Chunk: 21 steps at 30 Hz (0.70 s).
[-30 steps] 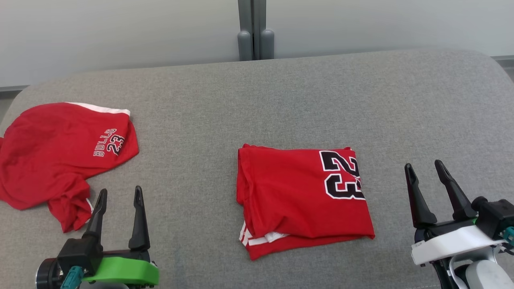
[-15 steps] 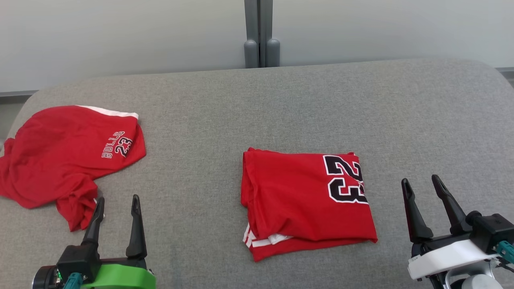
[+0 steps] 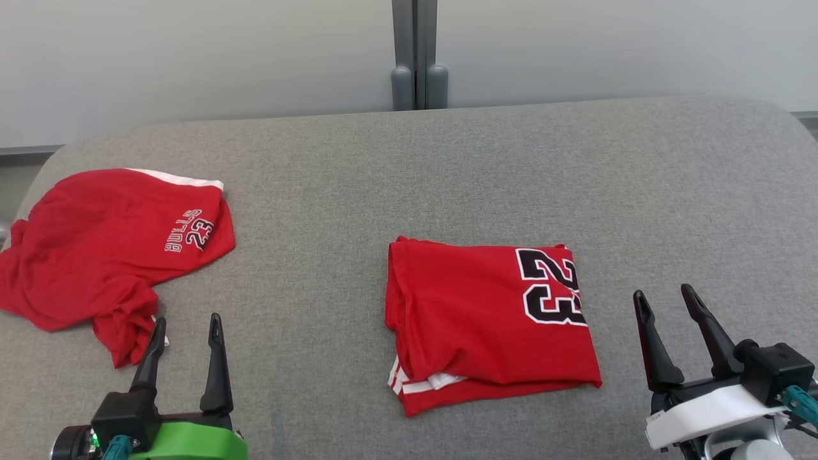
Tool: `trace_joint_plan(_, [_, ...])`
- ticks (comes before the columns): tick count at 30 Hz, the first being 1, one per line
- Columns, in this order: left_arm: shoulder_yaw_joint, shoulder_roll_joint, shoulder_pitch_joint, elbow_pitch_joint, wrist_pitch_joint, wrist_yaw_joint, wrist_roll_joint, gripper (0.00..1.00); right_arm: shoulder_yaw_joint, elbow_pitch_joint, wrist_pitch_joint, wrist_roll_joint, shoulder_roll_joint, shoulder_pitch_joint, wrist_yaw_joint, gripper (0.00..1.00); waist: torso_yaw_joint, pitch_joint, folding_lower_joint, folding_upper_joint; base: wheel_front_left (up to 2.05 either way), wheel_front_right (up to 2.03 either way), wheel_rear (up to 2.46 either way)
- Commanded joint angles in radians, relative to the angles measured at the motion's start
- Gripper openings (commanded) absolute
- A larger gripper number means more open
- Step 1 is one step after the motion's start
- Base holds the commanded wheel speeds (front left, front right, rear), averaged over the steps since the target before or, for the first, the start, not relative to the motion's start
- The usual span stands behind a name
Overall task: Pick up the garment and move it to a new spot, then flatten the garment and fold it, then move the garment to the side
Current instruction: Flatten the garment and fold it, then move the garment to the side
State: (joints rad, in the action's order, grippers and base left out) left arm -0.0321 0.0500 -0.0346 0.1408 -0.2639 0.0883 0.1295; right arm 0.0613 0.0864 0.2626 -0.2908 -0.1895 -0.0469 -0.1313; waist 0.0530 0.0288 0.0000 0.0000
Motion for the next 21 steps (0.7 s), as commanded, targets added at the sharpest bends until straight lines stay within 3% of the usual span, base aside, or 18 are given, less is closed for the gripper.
trace_joint_plan(1, [-0.004, 0.003, -0.014, 0.004, 0.0, 0.005, -0.006, 1.0, 0.002, 0.003, 0.003, 0.007, 0.0, -0.003, 0.001, 1.0, 0.0, 0.0, 0.0, 0.0, 0.0, 0.0, 0.0])
trace_joint_plan(21, [-0.004, 0.002, -0.021, 0.002, 0.0, 0.008, -0.008, 1.0, -0.001, 0.021, 0.003, 0.005, 0.0, -0.006, 0.001, 1.0, 0.001, -0.005, 0.0, 0.0, 0.0, 0.0, 0.0])
